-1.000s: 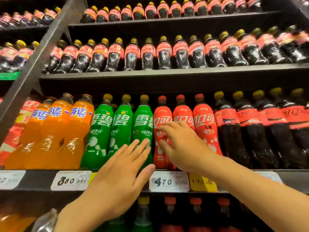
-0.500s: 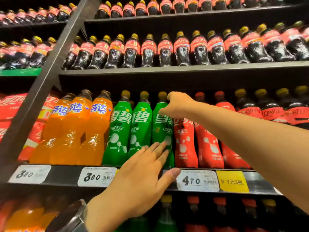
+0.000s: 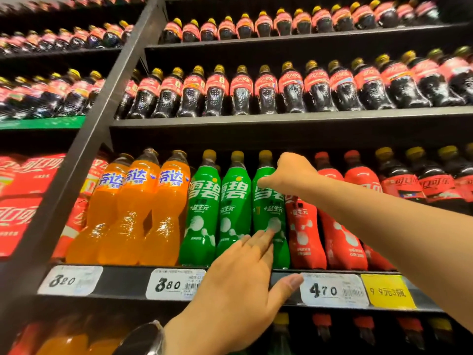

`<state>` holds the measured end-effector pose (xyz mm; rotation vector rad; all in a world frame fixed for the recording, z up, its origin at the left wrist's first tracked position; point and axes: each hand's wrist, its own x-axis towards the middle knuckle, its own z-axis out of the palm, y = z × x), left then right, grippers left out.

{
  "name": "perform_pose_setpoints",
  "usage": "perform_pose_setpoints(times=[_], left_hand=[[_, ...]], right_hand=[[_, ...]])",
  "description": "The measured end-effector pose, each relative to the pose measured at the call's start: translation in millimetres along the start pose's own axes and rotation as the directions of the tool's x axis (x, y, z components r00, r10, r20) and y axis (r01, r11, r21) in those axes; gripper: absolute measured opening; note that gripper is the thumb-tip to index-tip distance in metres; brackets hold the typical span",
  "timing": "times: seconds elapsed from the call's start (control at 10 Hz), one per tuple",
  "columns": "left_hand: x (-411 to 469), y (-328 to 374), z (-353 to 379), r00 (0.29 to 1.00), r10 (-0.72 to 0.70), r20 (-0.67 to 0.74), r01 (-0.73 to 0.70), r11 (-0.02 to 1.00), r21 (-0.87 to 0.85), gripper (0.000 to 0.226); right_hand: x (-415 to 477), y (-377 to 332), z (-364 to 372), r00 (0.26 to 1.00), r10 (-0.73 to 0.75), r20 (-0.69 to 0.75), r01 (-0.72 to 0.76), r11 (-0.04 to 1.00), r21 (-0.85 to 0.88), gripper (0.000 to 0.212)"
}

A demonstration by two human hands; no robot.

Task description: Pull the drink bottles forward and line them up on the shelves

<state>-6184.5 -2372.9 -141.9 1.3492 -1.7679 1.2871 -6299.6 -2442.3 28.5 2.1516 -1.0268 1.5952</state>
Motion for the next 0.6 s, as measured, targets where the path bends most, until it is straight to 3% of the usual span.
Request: perform_pose_setpoints(times=[0.1, 0.2, 0.3, 0.4, 0.6], left_hand=[[-8, -5, -3, 0.992, -0.099, -0.079, 0.099, 0.995, -0.003, 0.088], [-18, -15, -7, 0.965, -0.221, -0.141, 0.234, 0.969, 0.079, 0.085], [-24, -21, -4, 0.957, -0.268, -0.108, 0.282, 0.948, 0.148, 0.091], [-26, -21, -2, 0.959, -0.272, -0.08, 0.282, 0.948, 0.147, 0.091], [-30, -18, -4, 0.959, -0.274, -0.067, 0.278, 0.959, 0.058, 0.088]], right_hand=[[-1, -2, 0, 0.998, -0.013, -0.056, 0.008, 0.995, -0.099, 0.054], [-2, -13, 5, 0.962, -0.201, -0.182, 0.177, 0.974, -0.138, 0.065], [-4, -36, 18, 0.967, -0.244, -0.074, 0.234, 0.964, -0.127, 0.071], [-7, -52, 29, 0.978, -0.208, -0.022, 0.2, 0.962, -0.186, 0.084], [-3, -55, 23, 0.986, -0.158, 0.047, 0.164, 0.972, -0.168, 0.051]])
